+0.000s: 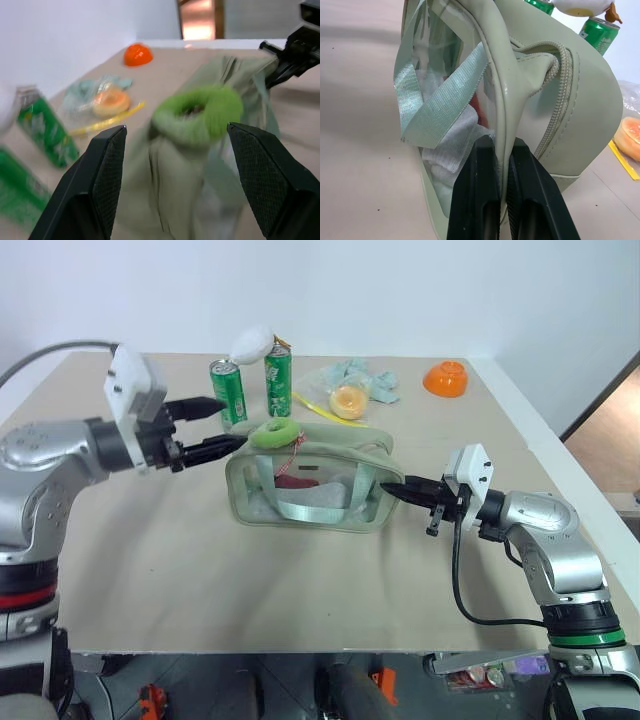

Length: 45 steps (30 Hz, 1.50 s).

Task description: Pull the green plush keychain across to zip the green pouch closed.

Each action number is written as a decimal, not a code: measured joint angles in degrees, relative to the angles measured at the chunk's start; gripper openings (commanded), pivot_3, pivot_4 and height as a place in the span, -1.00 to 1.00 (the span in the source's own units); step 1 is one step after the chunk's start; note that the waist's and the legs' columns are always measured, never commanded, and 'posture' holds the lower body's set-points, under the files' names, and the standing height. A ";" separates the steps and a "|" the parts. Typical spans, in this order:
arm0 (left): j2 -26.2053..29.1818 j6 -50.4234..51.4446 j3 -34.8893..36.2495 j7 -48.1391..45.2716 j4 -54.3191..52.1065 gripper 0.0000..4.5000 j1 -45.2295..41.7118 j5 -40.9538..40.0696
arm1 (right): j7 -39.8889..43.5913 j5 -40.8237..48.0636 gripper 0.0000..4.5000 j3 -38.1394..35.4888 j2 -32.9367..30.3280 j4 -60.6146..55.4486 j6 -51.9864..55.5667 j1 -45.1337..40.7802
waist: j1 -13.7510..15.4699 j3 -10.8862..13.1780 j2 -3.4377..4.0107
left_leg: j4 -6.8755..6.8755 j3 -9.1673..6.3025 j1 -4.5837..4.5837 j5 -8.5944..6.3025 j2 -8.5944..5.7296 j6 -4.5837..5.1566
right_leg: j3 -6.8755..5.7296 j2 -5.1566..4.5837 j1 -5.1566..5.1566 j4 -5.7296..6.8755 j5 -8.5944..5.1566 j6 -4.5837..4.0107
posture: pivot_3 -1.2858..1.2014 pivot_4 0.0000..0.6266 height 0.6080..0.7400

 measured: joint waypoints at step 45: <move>-9.70 -5.84 -5.34 7.36 -1.57 -1.00 9.27 2.07 | -3.18 5.08 0.99 -7.23 -6.60 -0.80 10.88 -6.82 | -0.22 0.02 0.04 | 0.11 0.03 0.02 0.02 -0.13 0.03 | 0.24 0.01 -0.02 0.02 0.17 0.10 | 0.03 -0.52 1.00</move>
